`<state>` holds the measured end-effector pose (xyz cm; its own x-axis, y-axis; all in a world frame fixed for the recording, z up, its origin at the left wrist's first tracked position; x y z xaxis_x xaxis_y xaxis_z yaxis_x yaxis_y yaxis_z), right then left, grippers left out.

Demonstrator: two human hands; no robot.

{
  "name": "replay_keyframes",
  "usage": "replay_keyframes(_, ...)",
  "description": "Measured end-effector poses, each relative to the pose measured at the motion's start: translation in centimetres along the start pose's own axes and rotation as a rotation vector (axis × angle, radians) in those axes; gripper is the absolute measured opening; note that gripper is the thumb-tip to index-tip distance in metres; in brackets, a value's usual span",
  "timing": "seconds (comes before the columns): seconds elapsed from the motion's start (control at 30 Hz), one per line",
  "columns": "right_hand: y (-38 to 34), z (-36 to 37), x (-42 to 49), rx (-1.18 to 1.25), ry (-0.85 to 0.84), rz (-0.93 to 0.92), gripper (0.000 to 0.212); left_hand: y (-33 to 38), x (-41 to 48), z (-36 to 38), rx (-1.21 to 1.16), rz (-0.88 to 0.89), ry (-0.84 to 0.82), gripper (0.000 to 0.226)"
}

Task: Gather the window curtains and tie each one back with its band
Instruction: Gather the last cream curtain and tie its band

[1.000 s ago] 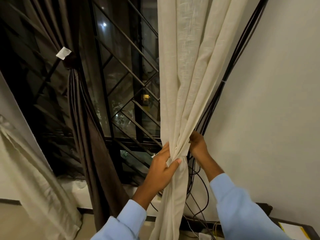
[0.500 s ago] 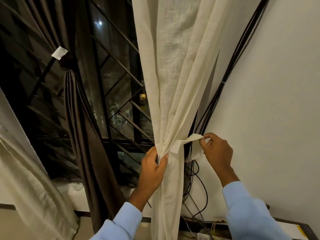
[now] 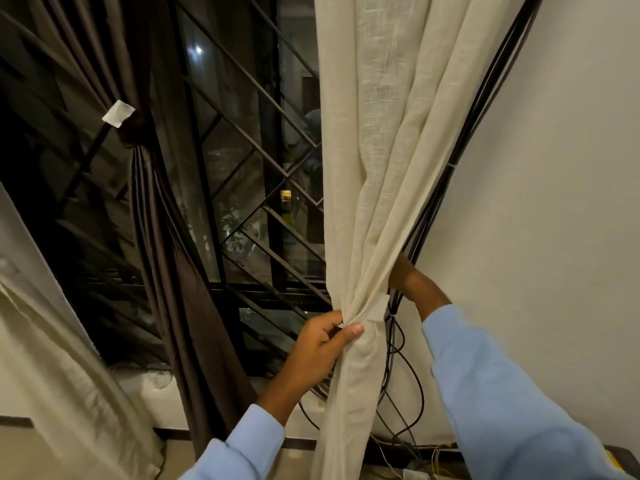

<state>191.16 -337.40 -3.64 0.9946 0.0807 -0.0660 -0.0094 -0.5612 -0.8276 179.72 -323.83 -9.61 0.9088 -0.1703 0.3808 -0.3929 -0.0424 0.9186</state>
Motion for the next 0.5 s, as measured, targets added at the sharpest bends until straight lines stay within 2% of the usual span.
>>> replay_keyframes(0.13, 0.5, 1.4, -0.8, 0.249, -0.078, 0.158, 0.051, -1.4, 0.3, -0.3, -0.145, -0.090, 0.030, 0.026)
replay_keyframes(0.27, 1.5, 1.5, -1.0, 0.474, -0.033, 0.322, 0.038, -2.7, 0.7, -0.6, -0.347, -0.227, 0.195, 0.053)
replay_keyframes(0.33, 1.1, 1.5, -1.2, 0.483, -0.018, 0.318, 0.036, -3.5, 0.6, -1.2, -0.385, -0.269, 0.316, 0.063)
replay_keyframes(0.4, 1.1, 1.4, -1.0, 0.506, 0.010, 0.311, 0.040, -4.2, 0.4, -1.6, -0.423, -0.292, 0.409, 0.073)
replay_keyframes(0.5, 0.9, 1.5, -1.6, 0.558, 0.031, 0.356, 0.044, -5.4, 0.2, -1.9, -0.607, -0.360, 0.486, 0.086)
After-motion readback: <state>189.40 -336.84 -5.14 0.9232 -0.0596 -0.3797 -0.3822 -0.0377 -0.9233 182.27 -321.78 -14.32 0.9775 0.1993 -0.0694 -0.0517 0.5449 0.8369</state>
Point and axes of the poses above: each hand's wrist, its own x-axis towards the middle knuckle, its own z-axis out of the palm, y = z × x, the point moved 7 cm from there along x, towards the middle knuckle, and after that the axes turned 3 degrees about -x, right-handed, at the moved point
